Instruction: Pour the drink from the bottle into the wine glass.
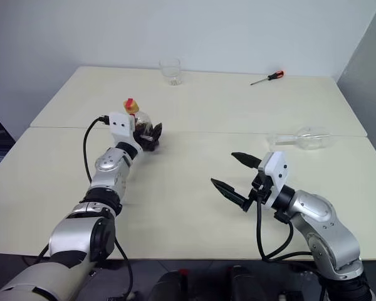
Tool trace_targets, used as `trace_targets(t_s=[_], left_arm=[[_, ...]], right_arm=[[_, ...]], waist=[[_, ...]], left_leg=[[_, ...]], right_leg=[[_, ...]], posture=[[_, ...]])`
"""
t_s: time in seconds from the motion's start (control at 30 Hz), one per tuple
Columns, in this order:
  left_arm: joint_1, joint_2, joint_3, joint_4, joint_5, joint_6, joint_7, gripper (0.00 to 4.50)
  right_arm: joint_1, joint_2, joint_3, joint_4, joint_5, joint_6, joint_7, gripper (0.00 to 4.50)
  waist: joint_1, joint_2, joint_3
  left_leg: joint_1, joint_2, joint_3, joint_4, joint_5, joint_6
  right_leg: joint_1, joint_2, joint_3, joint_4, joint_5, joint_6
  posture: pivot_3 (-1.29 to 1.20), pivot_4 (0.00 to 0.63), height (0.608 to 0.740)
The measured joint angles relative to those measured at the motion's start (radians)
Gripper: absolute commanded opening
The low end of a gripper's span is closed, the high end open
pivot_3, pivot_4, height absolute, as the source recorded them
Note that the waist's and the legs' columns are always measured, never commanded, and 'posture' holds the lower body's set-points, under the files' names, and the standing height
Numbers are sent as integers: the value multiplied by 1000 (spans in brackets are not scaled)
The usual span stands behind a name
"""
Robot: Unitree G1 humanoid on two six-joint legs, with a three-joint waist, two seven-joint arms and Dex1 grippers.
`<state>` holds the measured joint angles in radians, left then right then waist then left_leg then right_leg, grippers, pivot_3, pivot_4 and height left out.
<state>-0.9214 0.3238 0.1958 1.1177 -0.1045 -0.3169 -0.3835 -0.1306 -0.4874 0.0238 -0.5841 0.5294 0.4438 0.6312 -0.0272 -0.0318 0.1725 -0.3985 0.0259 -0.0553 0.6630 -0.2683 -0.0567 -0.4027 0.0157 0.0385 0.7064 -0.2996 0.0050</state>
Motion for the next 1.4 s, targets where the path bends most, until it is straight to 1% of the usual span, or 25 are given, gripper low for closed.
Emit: trace_targets(t_s=[0.1,0.2,0.23,0.33,0.4,0.6,0.7,0.73,0.87,1.03,1.13,1.23,1.4], left_arm=[[-15,0,6,16,0,-4,0,3868],[-17,0,9,26,0,-15,-1,2913],[-16,0,10,31,-1,-15,-3,2657],[-16,0,11,32,-5,-16,-11,2175],[-16,0,11,33,-6,-16,-18,2029],[-16,0,10,32,-6,-14,-31,1949],[2,1,1,-22,-12,24,-101,1947],[20,4,-12,-66,-14,46,-140,1947],[132,8,-82,-337,-50,199,-317,1947],[254,40,-161,-710,-133,456,-466,1947],[296,46,-211,-905,-179,567,-523,1947],[319,44,-244,-1017,-217,644,-549,1947],[333,45,-260,-1082,-254,716,-570,1947]], right_arm=[[0,0,0,0,-1,0,-3,4500],[0,0,0,0,-3,0,-6,4500],[0,0,0,0,-4,0,-7,4500],[1,0,0,0,-7,0,-12,4500],[2,0,1,0,-8,0,-16,4500],[1,0,7,0,-10,0,-20,4500],[-21,0,14,9,-14,4,-21,4500],[-50,-1,18,22,-17,13,-22,4500],[-219,4,28,104,-23,62,-25,4500],[-412,80,62,245,-25,95,-17,4500],[-513,128,93,332,-25,122,1,4500],[-570,157,119,392,-20,164,23,4500],[-650,201,119,468,-3,221,44,4500]], waist=[[0,0,0],[0,0,0],[0,0,0],[0,0,0],[0,0,0],[0,0,0],[-1,0,0],[-2,0,0],[-7,0,0],[-8,0,0],[-6,1,0],[-3,1,0],[-4,1,1]], left_leg=[[0,0,0,0,0,0],[0,0,0,0,0,0],[0,0,0,0,0,0],[0,0,0,0,0,0],[0,0,0,0,0,0],[0,0,0,0,0,0],[0,0,1,0,0,0],[0,0,1,0,0,0],[1,2,2,0,0,-1],[0,3,-1,1,0,0],[0,3,-1,1,0,0],[0,3,-1,2,0,0],[0,3,-1,2,0,0]], right_leg=[[0,0,0,0,0,0],[0,0,0,0,0,0],[0,0,0,0,0,0],[0,0,0,1,0,0],[-1,0,0,1,0,0],[-1,0,0,1,0,0],[-1,0,0,1,0,0],[-1,0,0,2,0,0],[-2,0,1,4,0,-1],[-3,0,3,7,-1,-2],[-3,-1,3,7,-1,-2],[-2,-1,3,7,-1,-2],[-3,-2,3,6,-1,-2]], posture=[[0,150,740],[0,150,740],[0,150,740],[0,150,740],[0,150,740],[0,150,740],[0,150,740],[0,150,740],[0,150,740],[0,150,740],[0,150,740],[0,150,740],[0,150,740]])
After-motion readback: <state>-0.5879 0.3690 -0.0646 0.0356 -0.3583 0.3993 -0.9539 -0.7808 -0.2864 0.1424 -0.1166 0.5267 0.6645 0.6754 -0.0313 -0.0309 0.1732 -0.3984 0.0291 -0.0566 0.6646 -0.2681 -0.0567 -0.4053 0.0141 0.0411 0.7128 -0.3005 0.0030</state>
